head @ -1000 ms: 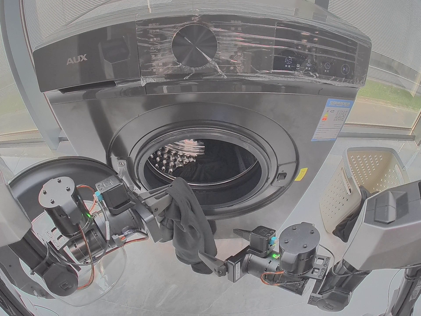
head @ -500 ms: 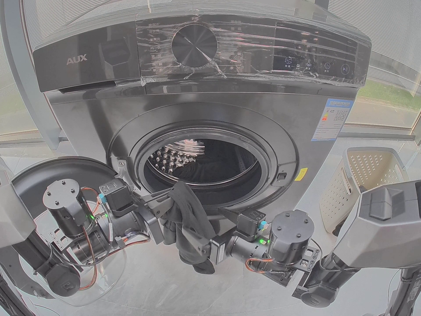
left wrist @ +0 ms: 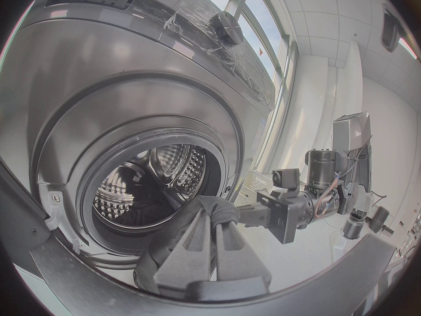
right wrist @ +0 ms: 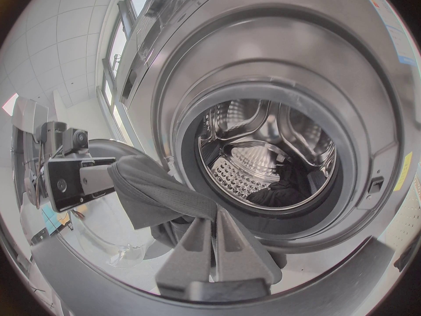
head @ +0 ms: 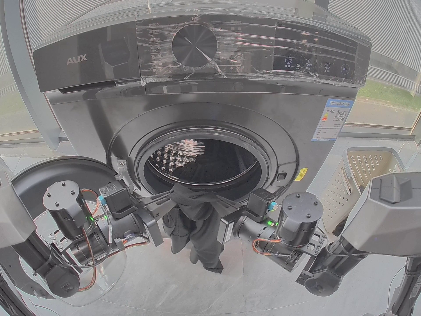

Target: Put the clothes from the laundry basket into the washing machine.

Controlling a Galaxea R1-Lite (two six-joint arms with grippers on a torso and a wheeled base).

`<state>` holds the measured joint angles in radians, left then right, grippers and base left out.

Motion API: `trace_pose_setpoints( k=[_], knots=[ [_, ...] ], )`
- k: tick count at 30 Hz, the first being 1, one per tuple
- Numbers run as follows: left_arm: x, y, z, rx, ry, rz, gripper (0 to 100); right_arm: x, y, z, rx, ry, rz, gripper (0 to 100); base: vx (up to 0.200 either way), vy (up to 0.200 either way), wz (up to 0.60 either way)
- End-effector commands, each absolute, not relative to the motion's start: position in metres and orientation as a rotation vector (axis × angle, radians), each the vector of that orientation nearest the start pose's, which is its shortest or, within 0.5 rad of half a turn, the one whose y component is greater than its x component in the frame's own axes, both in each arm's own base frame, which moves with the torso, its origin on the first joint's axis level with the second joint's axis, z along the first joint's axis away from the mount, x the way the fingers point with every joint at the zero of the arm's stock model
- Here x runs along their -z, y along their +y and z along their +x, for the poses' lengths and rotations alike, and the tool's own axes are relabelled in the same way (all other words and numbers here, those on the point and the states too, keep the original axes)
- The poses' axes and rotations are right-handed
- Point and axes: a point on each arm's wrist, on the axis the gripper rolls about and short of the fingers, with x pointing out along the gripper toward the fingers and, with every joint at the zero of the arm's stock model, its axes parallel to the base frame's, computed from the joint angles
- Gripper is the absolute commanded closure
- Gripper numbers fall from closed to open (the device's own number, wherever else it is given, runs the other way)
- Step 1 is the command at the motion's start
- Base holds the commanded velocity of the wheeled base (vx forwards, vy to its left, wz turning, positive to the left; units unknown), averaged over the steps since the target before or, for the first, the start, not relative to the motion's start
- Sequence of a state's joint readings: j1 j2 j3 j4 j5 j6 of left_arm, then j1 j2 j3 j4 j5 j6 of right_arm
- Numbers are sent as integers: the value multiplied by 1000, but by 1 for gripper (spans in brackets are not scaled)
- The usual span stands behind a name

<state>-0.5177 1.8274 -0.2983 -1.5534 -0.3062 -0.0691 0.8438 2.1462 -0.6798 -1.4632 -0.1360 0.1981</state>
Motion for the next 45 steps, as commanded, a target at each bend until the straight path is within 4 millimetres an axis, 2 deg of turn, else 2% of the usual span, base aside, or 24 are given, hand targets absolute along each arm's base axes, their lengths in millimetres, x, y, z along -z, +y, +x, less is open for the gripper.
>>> trace_pose_setpoints(
  k=[1,12,13,30,35,45],
  knots=[
    [-120,-135,223,824,6,-67,100,-98,256,241,-689,48,202,100,0,0,0],
    [-108,-133,227,809,51,-54,100,-96,256,226,-730,71,198,100,0,0,0],
    [-106,-132,228,801,61,-51,0,-95,257,224,-735,76,198,100,0,0,0],
    [-76,-129,245,760,166,-38,0,-96,259,213,-763,92,194,100,0,0,0],
    [-73,-129,241,769,182,-37,0,-97,259,215,-748,90,195,100,0,0,0],
    [-55,-125,227,784,276,11,0,-104,256,222,-727,64,211,100,0,0,0]
  ],
)
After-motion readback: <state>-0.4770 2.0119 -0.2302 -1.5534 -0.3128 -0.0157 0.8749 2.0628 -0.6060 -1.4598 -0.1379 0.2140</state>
